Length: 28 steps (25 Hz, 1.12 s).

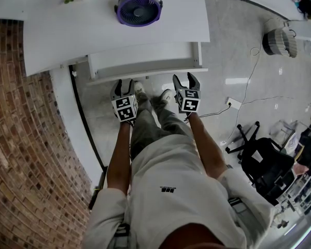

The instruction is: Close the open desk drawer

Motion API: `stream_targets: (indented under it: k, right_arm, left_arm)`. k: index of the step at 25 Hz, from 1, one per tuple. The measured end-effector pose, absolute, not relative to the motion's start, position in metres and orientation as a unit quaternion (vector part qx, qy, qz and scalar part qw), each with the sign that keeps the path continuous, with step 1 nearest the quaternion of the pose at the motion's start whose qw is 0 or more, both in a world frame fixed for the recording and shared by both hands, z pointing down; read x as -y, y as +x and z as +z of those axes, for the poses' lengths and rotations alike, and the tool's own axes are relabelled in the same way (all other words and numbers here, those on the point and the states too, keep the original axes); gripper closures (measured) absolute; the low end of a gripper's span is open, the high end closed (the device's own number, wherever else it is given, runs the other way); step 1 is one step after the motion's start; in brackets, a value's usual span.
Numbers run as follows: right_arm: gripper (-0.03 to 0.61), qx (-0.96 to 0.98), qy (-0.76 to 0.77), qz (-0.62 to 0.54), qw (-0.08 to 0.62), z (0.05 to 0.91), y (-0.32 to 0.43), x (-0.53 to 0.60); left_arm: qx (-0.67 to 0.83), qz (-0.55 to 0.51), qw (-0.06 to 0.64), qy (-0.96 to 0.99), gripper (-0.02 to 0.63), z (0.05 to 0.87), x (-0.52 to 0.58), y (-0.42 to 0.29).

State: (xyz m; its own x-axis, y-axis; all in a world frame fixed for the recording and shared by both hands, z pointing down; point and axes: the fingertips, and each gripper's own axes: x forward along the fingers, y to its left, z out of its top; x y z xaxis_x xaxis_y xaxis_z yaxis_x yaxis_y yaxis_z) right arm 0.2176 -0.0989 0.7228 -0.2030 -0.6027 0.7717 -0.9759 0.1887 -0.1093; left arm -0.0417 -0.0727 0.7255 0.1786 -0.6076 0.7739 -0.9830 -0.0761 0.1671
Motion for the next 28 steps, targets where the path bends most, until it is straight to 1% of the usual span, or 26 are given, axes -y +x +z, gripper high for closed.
stream_targets:
  k: [28]
  right_arm:
    - [0.302,0.707,0.567,0.302,0.296,0.724,0.213,0.140]
  left_arm:
    - [0.583,0.261,0.342,0.689,0.399,0.727,0.113,-0.047]
